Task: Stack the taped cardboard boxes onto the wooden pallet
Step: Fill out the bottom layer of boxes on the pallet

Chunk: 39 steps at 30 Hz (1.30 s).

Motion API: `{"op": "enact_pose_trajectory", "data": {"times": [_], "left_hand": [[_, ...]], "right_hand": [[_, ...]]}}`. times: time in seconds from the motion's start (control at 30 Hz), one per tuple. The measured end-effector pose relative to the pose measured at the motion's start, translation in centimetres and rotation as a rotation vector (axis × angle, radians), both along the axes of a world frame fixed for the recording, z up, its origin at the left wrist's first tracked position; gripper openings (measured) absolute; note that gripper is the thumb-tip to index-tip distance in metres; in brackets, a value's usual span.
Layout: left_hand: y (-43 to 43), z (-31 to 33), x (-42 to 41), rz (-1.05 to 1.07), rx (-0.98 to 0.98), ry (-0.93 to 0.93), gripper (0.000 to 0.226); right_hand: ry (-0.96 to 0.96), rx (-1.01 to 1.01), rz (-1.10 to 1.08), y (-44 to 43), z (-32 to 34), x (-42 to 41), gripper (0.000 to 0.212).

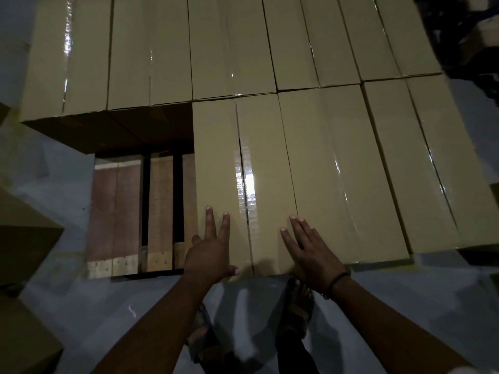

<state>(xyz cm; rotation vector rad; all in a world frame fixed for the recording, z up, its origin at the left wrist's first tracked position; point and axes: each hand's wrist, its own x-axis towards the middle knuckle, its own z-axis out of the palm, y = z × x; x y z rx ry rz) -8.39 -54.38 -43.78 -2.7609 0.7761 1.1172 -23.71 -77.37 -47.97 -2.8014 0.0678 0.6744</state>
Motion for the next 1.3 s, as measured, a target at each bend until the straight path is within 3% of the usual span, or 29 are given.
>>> {"op": "enact_pose_trajectory", "data": {"times": [0.33,0.6,0.93,1.1,1.3], "left_hand": [[-0.2,0.3,0.0,0.016,0.011,0.008,0.143],[-0.2,0.2,0.2,0.010,0.015,-0.004,0.142],[-0.5,-0.1,0.4,-0.010,0.025,-0.006,0.142],[-0.6,-0.1,0.2,0.008,0.020,0.004,0.142],[-0.9,0.0,0.6,0.033,0.039,0.051,0.146]], "right_hand": [[0.011,-0.030,-0.004,0.0,-0.5,0.0,0.103],[0.037,-0.024,-0.004,0.0,-0.2,0.3,0.117],[-0.001,-0.058,-0.027,0.5,-0.4,0.4,0.113],[0.021,-0.108,-0.014,1.4,-1.1,-0.1,0.138],[0.111,-0.097,-0.078,2.4,0.0,0.4,0.139]]}}
